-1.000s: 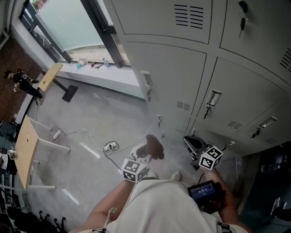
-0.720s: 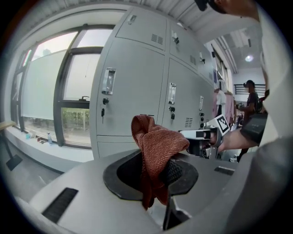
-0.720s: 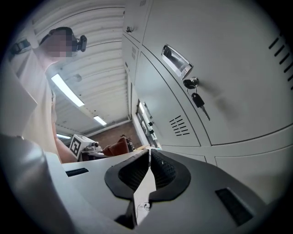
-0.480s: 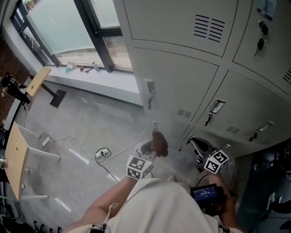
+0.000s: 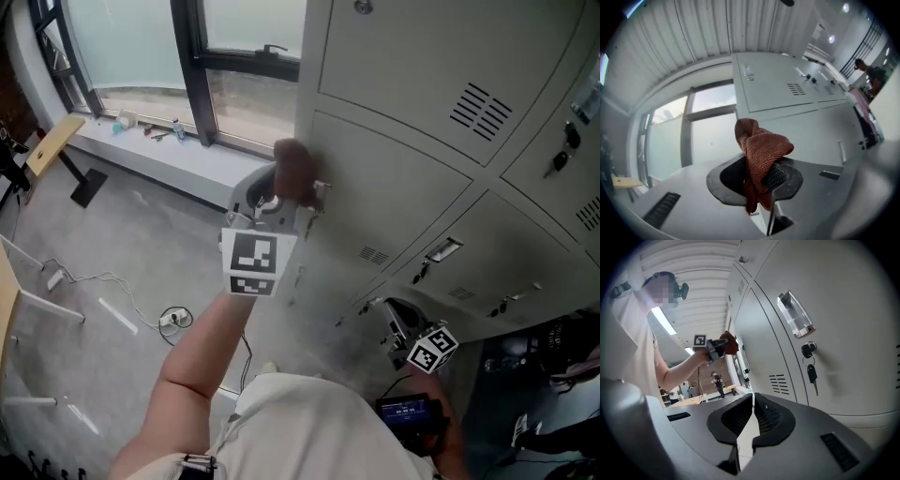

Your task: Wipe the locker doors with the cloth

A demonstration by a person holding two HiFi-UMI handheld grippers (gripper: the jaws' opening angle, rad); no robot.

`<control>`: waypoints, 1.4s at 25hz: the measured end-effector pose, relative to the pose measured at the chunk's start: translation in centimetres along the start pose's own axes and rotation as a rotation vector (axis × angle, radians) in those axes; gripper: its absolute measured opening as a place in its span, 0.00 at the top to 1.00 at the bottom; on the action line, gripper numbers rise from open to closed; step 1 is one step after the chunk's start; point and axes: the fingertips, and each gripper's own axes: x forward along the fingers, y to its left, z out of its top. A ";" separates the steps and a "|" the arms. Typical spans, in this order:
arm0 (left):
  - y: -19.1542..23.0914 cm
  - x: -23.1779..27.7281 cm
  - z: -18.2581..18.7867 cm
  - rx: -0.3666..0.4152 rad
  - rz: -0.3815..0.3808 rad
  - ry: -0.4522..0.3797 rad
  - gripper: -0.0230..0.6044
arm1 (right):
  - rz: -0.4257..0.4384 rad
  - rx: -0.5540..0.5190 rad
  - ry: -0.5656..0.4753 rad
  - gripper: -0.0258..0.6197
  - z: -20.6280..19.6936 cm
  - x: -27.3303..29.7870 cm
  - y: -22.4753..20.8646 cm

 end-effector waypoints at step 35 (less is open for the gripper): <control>-29.4 5.5 7.7 0.409 -0.393 -0.229 0.84 | -0.193 0.106 -0.196 0.92 0.1 -7.8 -2.7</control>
